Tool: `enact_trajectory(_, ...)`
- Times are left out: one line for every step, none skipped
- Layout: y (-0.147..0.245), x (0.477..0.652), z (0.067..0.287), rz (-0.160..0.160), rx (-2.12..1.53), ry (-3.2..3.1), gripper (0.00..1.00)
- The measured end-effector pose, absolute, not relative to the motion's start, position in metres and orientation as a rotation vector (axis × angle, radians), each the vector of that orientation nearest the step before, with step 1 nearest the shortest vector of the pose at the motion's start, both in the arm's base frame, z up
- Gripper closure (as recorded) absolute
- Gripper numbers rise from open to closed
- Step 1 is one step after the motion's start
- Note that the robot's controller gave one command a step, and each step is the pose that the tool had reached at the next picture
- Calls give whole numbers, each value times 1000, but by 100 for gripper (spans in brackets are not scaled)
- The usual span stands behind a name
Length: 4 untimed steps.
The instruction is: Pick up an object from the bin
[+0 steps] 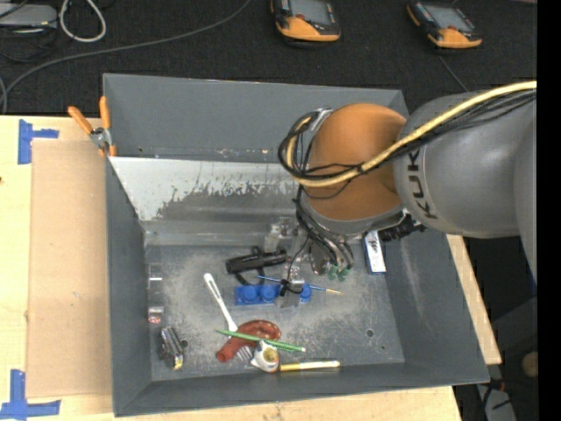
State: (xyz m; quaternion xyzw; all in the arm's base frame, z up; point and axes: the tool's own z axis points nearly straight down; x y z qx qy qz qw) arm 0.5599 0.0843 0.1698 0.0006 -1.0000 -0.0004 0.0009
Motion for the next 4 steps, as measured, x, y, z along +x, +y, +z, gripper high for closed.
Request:
enact_trajectory(83, 553, 102, -3, -24, -3140, 0)
enact_trajectory(108, 591, 83, -4, -31, -3146, 0)
enact_trajectory(107, 586, 97, -3, -37, -3136, 0)
enact_trajectory(104, 584, 138, -6, -67, -3149, 0)
